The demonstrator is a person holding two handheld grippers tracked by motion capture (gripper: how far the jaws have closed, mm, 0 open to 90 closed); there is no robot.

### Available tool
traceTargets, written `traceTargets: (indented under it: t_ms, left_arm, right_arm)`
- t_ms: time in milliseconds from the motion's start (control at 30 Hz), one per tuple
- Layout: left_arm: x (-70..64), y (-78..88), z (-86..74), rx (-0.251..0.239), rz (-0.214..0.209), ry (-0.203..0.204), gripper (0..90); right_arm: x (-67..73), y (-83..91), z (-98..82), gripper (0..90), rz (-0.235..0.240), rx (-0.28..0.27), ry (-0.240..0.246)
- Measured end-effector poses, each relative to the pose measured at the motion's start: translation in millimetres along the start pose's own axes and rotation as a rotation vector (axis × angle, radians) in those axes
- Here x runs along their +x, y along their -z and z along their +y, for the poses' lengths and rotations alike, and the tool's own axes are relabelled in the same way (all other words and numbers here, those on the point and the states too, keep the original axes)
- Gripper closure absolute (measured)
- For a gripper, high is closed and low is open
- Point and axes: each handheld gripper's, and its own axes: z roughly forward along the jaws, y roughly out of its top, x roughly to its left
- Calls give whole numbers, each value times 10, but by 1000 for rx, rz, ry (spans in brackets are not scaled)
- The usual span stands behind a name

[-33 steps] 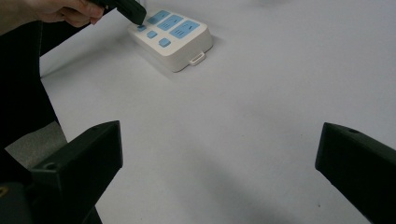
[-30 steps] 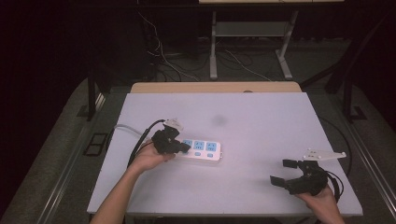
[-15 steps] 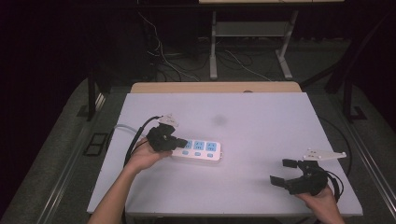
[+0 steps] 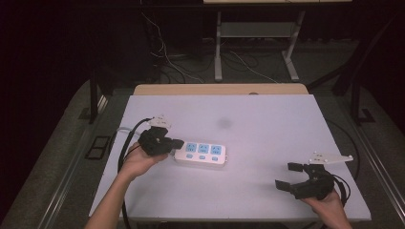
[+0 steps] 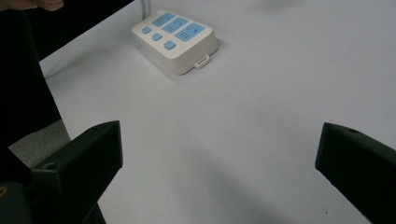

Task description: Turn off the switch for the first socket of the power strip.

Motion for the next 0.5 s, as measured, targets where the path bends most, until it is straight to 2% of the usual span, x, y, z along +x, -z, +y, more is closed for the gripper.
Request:
traceTargets:
  t_ms: [100, 167, 200, 233, 267, 300, 367, 467, 500]
  left_arm:
    - [13, 63, -35, -15, 9, 18, 825]
    - [21, 104, -61, -20, 20, 41, 693]
    - [25, 146, -92, -31, 24, 62, 663]
    - [25, 146, -92, -31, 24, 62, 616]
    - [24, 169, -107, -36, 32, 67, 616]
    - [24, 188, -123, -45, 37, 80, 489]
    - [22, 248, -174, -69, 66, 102, 357]
    - [23, 291, -213, -85, 68, 111, 160]
    - [21, 310, -232, -90, 69, 115, 124]
  right_arm:
    - [-3, 0, 0, 4, -1, -1, 0]
    - [-6, 2, -1, 4, -1, -3, 0]
    - [-7, 3, -1, 4, -1, -3, 0]
    - [-7, 3, -1, 4, -1, -3, 0]
    - [-7, 4, -1, 4, 0, -4, 1]
    - [-6, 5, -2, 4, -1, -4, -1]
    - [-6, 6, -3, 4, 0, -6, -1]
    - [-7, 6, -4, 4, -1, -6, -4]
    - [-8, 6, -4, 4, -1, -6, -5]
